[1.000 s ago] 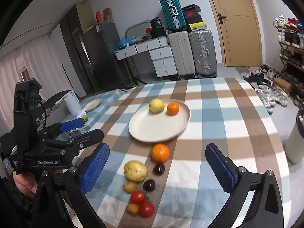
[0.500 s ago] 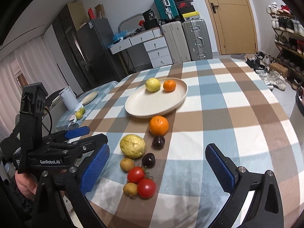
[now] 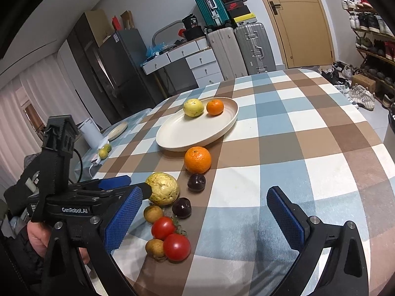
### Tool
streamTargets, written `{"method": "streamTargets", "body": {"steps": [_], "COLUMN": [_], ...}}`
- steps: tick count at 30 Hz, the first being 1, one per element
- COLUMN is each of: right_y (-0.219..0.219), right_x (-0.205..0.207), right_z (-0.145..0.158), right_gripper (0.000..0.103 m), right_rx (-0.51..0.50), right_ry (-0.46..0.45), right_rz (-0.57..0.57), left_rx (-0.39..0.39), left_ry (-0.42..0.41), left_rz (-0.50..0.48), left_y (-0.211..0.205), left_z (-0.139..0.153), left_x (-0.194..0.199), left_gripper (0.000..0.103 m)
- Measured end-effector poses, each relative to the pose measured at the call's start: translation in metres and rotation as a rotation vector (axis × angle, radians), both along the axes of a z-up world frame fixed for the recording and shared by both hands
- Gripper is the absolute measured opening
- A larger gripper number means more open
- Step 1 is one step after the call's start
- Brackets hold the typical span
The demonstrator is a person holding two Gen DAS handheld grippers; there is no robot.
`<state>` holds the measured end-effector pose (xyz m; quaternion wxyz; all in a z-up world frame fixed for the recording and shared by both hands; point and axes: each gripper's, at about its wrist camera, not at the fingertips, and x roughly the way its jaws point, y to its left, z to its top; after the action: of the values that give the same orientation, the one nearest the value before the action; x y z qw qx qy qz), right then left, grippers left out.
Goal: Organize fruits
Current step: 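Move both tools back toward the remaining fruit row, then grasp the green-yellow pomelo with the left tool while the right tool grasps an orange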
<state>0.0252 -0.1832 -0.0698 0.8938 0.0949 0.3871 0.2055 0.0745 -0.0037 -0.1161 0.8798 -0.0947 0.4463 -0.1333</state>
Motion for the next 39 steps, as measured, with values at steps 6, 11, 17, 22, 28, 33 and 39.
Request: {"method": "streamTargets", "body": {"steps": [6, 11, 17, 22, 28, 33, 39], "right_y": [-0.005, -0.009, -0.008, -0.006, -0.001, 0.001, 0.006], "right_x": [0.006, 0.010, 0.016, 0.020, 0.024, 0.030, 0.041], "right_z": [-0.006, -0.010, -0.012, -0.015, -0.015, -0.017, -0.015], "right_gripper": [0.103, 0.103, 0.103, 0.103, 0.103, 0.103, 0.103], "right_rx": [0.009, 0.015, 0.015, 0.007, -0.008, -0.007, -0.013], "right_ry": [0.015, 0.029, 0.046, 0.062, 0.071, 0.105, 0.108], "right_rz": [0.001, 0.000, 0.005, 0.008, 0.007, 0.004, 0.004], "left_rx": [-0.052, -0.081, -0.117, -0.142, -0.155, -0.176, -0.194], "left_ry": [0.018, 0.052, 0.057, 0.052, 0.036, 0.019, -0.007], "left_rz": [-0.011, -0.030, -0.086, -0.094, -0.084, -0.075, -0.040], "left_y": [-0.001, -0.002, -0.007, -0.004, 0.004, 0.018, 0.045], "left_z": [-0.005, -0.016, -0.021, -0.023, -0.020, -0.015, -0.009], "left_x": [0.012, 0.020, 0.024, 0.024, 0.022, 0.017, 0.015], "left_gripper": [0.098, 0.074, 0.046, 0.046, 0.046, 0.046, 0.046]}}
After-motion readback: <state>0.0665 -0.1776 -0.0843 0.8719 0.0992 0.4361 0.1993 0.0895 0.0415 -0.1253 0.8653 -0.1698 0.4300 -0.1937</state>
